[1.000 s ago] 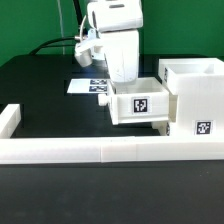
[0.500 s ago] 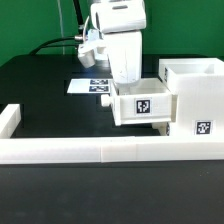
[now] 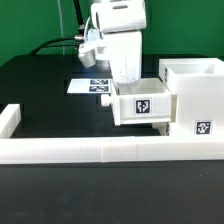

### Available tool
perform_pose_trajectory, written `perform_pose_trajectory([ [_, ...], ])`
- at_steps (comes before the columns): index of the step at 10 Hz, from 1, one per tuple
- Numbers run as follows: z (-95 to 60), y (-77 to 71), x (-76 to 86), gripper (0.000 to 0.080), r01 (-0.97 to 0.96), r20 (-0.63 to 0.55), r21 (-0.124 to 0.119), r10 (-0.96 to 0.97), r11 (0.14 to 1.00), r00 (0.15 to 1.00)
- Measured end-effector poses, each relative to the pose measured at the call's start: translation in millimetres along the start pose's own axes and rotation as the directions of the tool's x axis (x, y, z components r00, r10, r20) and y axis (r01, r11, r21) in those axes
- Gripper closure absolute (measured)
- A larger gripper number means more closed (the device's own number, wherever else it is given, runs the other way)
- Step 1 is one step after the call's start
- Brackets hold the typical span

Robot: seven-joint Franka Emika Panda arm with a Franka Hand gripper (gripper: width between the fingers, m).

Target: Assemble drawer

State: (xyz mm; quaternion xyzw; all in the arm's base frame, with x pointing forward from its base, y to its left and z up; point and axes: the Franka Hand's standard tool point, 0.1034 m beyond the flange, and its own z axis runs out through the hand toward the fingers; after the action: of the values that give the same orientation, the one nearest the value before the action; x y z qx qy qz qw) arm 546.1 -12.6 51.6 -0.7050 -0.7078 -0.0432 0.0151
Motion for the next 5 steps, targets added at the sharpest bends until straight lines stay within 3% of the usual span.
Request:
perform_pose_trajectory([
  [2,2.6,-5.7,-0.1,0.0755,-0.013,0.001,0.027,0.013,1.000,1.000],
  [5,3.1,-6.1,-0.1,0.0755,-0.016,0.001,0.023,0.016,1.000,1.000],
])
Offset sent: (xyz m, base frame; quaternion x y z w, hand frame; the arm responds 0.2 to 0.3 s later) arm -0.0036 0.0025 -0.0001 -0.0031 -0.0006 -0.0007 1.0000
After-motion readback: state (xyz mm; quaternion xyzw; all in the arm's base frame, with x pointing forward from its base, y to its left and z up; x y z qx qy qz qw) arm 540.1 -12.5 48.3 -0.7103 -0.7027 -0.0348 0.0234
